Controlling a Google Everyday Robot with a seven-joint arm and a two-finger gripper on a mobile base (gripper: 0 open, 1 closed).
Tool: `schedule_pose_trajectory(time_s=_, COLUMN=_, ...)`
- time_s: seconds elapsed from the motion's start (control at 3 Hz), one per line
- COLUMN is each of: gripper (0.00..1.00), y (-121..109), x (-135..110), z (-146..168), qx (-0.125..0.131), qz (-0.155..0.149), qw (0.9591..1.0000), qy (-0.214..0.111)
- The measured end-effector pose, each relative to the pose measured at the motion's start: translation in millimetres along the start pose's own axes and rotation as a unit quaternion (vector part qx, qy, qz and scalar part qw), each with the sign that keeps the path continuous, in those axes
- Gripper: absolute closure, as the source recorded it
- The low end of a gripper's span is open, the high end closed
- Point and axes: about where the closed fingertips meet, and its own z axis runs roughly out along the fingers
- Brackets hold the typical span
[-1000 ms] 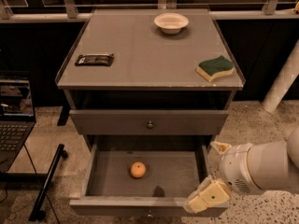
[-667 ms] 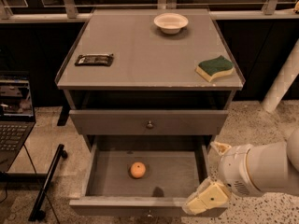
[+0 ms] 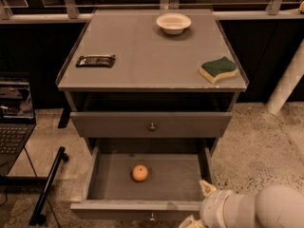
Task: Pick orange from middle drawer and place on counter
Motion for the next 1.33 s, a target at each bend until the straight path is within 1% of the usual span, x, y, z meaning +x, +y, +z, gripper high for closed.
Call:
schedule_pose_trajectory(time_s=0.33, gripper=0.00, y=4.1, x=22.0, z=48.4, qx=0.003, qz=0.016, qw=0.9999, qy=-0.004)
schedule_pose_trajectory(time_s=0.67, gripper=0.00, y=-15.4, x=17.4, z=49.2, qx=0.040, qz=0.018, qw=0.9989, qy=-0.018)
schedule_pose_trajectory(time_s=1.0, gripper=0.00, y=-10.5, x=17.7, z=48.0, qx=0.031, qz=0.016, qw=0.9993, qy=-0.014)
schedule_pose_trajectory(time_s=1.33, gripper=0.00, y=-16.1, x=26.7, z=64.9, qx=0.024, qz=0.028, qw=0.9991, qy=-0.018)
